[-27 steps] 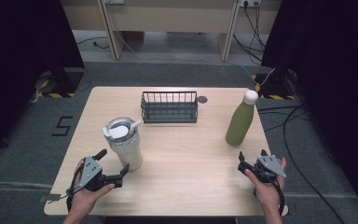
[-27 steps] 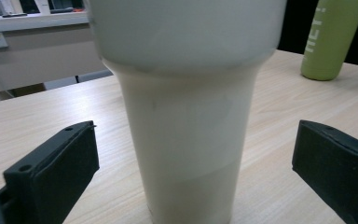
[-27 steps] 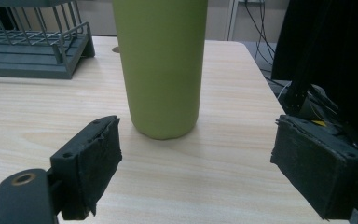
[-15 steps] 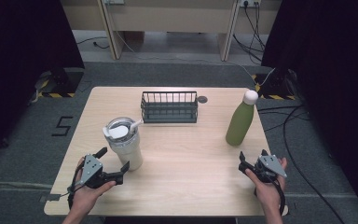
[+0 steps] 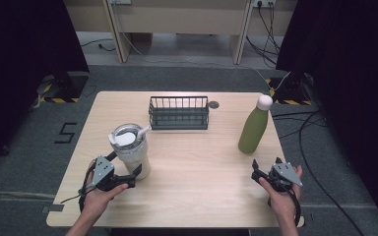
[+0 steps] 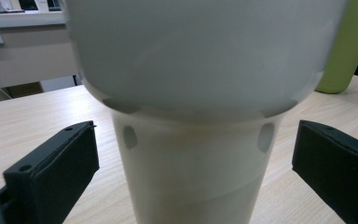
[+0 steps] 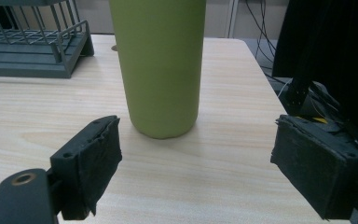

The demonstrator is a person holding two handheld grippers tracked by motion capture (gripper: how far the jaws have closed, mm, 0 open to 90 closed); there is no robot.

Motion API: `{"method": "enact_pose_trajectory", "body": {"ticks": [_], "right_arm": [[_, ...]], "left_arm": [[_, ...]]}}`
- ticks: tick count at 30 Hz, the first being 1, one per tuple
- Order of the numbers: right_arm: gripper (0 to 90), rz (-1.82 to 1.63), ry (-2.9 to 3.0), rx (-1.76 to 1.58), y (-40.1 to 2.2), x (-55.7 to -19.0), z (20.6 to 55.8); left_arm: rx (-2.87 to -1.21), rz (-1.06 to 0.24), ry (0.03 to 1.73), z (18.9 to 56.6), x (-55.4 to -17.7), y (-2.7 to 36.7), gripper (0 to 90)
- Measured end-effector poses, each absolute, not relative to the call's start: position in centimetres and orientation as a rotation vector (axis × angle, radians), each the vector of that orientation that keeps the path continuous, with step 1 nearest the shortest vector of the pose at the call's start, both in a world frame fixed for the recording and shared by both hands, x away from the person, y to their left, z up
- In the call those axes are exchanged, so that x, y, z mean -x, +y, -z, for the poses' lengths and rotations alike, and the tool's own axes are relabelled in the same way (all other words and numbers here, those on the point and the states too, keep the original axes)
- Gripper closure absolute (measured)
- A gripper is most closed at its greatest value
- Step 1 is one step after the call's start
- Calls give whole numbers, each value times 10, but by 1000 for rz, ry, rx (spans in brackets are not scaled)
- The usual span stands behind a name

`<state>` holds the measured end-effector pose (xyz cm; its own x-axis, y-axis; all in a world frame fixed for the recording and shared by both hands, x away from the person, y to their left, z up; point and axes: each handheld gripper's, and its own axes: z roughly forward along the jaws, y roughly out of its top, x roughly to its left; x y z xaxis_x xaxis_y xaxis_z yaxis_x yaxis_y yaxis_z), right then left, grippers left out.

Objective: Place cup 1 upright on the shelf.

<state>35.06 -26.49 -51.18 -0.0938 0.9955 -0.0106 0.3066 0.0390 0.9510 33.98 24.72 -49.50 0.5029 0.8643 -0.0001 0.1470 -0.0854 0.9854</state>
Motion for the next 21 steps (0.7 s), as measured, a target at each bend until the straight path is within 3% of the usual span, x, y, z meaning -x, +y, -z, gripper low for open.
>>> {"method": "enact_pose_trajectory", "body": {"ticks": [21], "right_arm": [[153,-1081,1524,-1389,-264,-352,514]], "left_arm": [[-1543,-757,866,495,-361,237,0]]}}
